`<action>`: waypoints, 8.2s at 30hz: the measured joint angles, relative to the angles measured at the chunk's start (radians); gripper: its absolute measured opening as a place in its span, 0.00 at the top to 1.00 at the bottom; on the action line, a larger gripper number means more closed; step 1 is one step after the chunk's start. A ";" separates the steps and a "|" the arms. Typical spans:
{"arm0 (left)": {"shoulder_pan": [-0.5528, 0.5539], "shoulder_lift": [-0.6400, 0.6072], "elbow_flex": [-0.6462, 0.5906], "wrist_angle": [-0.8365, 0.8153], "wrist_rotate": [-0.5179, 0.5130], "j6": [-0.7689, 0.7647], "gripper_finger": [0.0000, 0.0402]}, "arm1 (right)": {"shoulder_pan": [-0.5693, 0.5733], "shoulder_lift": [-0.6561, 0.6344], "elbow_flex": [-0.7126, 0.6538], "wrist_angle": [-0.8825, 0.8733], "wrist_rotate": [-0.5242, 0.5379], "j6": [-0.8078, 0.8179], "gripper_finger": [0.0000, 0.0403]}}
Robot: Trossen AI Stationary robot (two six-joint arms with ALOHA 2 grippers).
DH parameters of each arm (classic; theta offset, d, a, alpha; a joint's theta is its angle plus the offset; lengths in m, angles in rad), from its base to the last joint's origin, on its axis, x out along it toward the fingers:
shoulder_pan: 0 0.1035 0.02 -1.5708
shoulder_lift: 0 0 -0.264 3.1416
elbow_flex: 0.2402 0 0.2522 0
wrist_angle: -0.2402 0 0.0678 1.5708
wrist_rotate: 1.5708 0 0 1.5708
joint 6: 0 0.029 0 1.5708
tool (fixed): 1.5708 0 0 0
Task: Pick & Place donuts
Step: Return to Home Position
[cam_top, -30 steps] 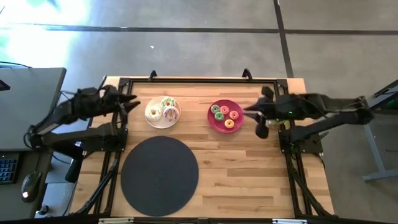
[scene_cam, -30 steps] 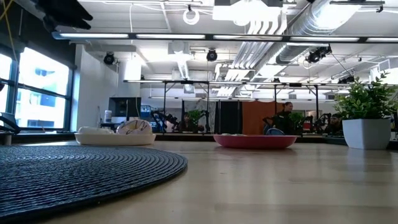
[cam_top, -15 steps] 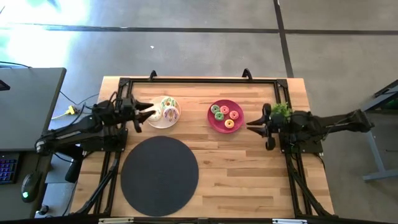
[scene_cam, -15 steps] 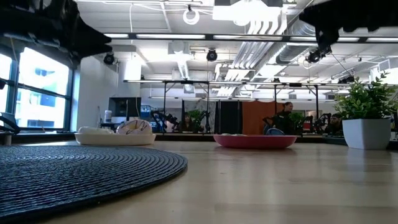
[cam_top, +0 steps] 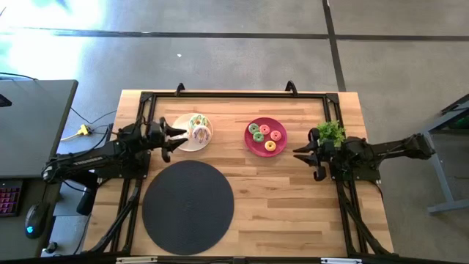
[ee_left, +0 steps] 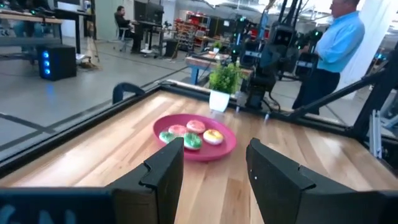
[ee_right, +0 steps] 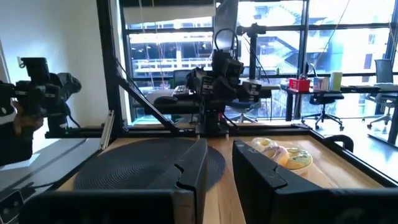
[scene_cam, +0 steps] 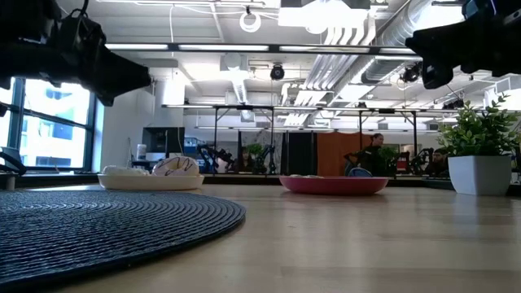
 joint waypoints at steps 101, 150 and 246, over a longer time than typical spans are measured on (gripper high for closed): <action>0.000 0.021 -0.039 -0.134 -0.017 -0.002 0.58 | 0.000 0.003 0.002 -0.003 0.000 0.000 0.84; 0.000 0.021 -0.039 -0.133 -0.018 -0.002 0.58 | 0.000 0.003 0.002 -0.003 0.000 0.000 0.84; 0.000 0.022 -0.039 -0.133 -0.018 -0.002 0.58 | 0.000 0.002 0.002 -0.002 0.000 0.000 0.84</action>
